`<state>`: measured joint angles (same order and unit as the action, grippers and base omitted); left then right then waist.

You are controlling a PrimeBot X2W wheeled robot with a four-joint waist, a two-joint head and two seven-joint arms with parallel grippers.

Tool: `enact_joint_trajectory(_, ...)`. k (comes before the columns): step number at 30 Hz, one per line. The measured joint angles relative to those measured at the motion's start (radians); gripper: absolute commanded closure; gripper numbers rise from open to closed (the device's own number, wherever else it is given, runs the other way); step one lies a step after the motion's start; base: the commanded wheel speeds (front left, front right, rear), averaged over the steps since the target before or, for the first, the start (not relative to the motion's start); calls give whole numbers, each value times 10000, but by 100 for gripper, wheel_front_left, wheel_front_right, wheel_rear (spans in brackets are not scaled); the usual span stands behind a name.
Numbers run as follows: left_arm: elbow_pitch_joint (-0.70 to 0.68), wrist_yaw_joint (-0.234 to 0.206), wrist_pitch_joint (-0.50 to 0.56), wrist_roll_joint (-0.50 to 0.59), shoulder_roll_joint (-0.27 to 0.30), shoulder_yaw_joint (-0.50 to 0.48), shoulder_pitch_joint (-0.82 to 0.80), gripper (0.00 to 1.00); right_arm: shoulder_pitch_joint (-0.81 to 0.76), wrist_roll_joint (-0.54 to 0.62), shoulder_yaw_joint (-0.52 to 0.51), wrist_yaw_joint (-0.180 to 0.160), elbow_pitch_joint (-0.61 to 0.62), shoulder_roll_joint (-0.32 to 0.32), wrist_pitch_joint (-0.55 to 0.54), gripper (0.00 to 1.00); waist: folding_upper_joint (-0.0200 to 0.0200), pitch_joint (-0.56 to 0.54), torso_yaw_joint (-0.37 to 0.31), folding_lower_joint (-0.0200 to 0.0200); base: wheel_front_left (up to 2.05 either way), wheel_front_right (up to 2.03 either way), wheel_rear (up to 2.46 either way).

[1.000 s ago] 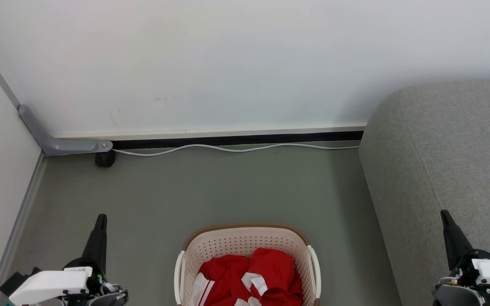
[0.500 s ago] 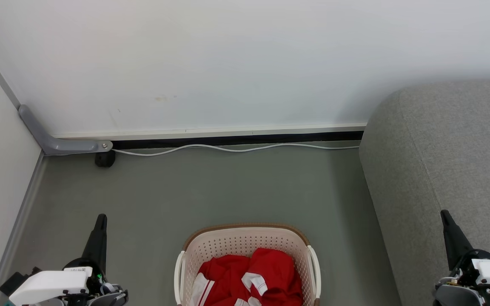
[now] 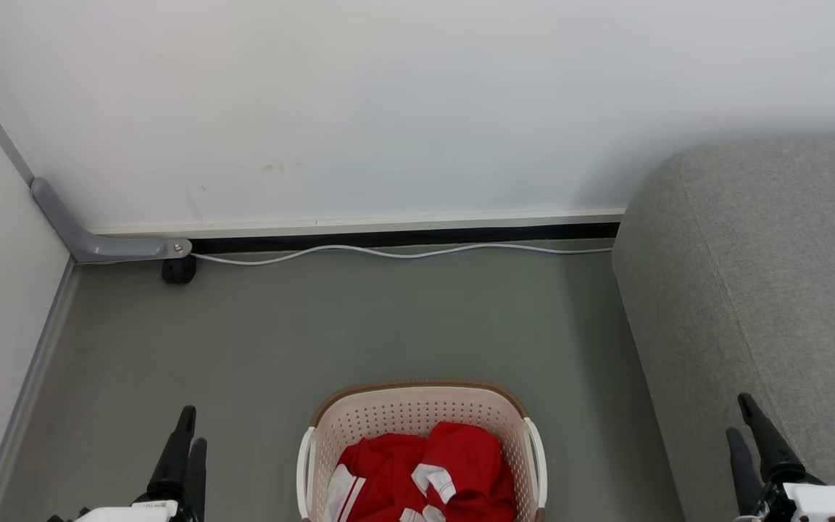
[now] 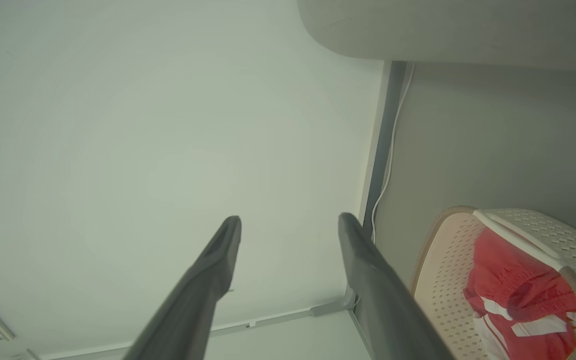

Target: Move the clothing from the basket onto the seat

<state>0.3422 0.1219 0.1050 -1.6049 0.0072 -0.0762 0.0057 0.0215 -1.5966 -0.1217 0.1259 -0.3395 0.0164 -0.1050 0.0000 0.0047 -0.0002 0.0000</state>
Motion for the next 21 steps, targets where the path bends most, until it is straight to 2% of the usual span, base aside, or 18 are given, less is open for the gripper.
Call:
enact_joint_trajectory(11, 107, 0, -276, 61, 6, 203, 8, 0, 56, 65, 184, 0, -2, 73, 127, 0, 0, -1, -9, 2, 0, 0, 0)
enact_joint_trajectory(21, 169, 0, -545, 669, 29, 326, -284, 0, 332, 368, 635, 0, 8, 368, 477, 0, 0, 23, -11, 2, 0, 0, 0)
